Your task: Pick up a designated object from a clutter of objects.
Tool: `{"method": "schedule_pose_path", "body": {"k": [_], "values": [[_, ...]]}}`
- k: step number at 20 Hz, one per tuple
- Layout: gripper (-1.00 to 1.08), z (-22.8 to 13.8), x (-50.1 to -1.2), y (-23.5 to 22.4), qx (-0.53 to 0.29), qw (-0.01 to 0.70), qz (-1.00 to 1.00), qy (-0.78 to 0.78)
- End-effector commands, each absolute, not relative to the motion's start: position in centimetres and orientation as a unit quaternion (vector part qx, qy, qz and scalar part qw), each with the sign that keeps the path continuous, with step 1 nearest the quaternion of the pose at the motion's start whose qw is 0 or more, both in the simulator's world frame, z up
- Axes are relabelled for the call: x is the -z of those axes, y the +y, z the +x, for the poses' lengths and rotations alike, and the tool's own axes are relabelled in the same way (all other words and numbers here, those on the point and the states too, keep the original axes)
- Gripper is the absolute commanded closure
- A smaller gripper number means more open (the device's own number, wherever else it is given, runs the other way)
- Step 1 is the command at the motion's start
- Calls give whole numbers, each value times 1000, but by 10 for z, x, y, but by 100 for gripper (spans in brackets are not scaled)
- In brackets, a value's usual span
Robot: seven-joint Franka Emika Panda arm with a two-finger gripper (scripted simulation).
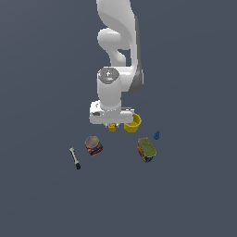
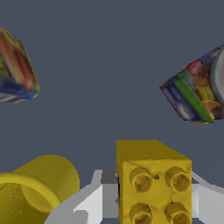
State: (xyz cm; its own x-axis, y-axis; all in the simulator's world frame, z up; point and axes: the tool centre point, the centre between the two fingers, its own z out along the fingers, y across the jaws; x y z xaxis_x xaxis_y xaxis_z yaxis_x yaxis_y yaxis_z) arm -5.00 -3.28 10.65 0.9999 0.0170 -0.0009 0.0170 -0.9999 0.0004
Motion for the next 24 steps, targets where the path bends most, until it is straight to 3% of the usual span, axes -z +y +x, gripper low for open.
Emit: {"method": "schedule_pose_path", "body": {"k": [1,24], "values": [[108,-46,-130,-24,0,0,1000,9],[108,-4,-346,59,0,1,1000,9]]}}
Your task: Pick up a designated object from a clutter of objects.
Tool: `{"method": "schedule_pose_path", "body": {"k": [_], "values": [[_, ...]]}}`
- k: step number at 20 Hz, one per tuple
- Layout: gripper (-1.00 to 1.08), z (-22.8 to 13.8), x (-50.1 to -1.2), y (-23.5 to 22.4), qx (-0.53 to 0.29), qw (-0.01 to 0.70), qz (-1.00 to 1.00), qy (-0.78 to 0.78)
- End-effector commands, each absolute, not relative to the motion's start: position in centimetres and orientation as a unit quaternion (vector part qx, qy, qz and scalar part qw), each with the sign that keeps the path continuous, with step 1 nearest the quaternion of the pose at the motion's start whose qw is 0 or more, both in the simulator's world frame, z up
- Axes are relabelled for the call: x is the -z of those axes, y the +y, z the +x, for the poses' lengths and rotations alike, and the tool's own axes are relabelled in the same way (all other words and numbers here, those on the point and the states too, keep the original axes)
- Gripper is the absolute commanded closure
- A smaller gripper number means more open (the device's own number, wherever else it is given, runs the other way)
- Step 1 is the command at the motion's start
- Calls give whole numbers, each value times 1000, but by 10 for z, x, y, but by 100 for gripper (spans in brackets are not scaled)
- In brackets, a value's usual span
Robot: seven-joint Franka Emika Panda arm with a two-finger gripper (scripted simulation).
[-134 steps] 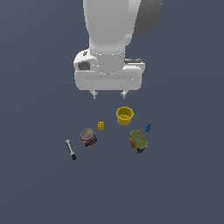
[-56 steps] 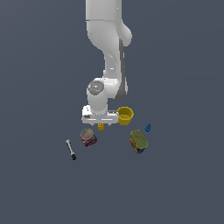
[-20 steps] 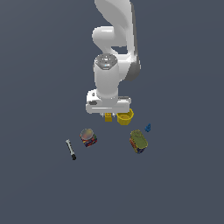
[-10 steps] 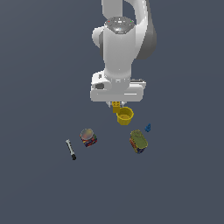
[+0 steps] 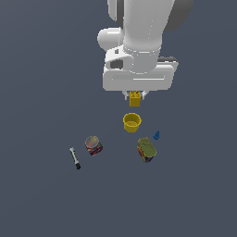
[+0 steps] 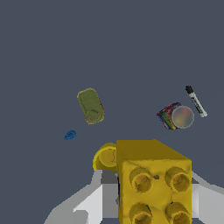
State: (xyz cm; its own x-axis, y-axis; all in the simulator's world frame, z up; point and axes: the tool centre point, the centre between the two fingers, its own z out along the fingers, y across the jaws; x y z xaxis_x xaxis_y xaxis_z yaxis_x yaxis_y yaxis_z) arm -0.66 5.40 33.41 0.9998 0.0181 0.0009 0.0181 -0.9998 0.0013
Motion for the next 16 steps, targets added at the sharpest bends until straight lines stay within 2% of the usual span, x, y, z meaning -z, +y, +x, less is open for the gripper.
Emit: {"method": "schedule_pose_path", "body": {"k": [1,8,16], "values": [[108,-3,-353,61,0,0,1000,9],[108,7,-387,74,0,0,1000,9],[108,11,-399,79,0,0,1000,9]]}}
